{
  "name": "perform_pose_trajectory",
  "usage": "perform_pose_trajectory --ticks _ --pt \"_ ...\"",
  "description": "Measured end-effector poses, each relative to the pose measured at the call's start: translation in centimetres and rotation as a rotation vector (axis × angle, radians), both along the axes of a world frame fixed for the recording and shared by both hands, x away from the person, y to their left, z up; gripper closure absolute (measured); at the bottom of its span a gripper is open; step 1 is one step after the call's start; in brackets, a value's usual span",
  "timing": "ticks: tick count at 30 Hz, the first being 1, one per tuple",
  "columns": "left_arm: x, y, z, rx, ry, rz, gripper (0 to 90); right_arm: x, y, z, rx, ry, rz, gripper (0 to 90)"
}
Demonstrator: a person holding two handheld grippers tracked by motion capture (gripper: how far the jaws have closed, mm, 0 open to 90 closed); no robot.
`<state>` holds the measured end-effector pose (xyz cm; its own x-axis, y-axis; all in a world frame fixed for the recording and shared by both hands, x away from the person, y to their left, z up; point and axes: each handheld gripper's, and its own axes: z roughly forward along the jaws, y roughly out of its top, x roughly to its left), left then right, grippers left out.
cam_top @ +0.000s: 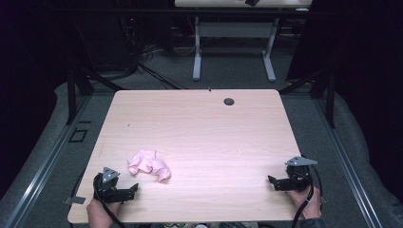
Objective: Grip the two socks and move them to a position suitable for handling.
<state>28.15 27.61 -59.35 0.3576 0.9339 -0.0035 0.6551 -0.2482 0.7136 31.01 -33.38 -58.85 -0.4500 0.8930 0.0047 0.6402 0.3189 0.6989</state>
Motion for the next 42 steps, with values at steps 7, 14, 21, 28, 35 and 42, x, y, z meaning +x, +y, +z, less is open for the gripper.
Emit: perform_pose_trajectory --ticks 7,14,21,28,35,42 --pt "0.0 0.0 0.0 0.000 0.001 0.002 0.0 0.0 0.0 0.0 0.002 0.000 0.001 0.0" --pt "0.1 0.0 0.1 0.004 0.009 -0.003 0.0 0.0 0.0 0.0 0.003 -0.001 -0.001 0.0" --pt "-0.2 0.0 0.4 -0.003 0.003 -0.007 0.0 0.0 0.0 0.0 0.003 -0.002 -0.001 0.0" --pt "-1.0 -1.1 3.6 -0.026 -0.085 -0.040 0.0 0.0 0.0 0.0 -0.001 -0.001 -0.009 0.0" --pt "0.1 -4.0 6.3 -0.057 -0.104 -0.158 0.2 0.0 0.0 0.0 0.001 -0.002 -0.012 0.0" --pt "2.5 -7.0 6.6 -0.043 -0.069 -0.267 5.4 0.0 0.0 0.0 0.004 -0.004 -0.016 0.0"
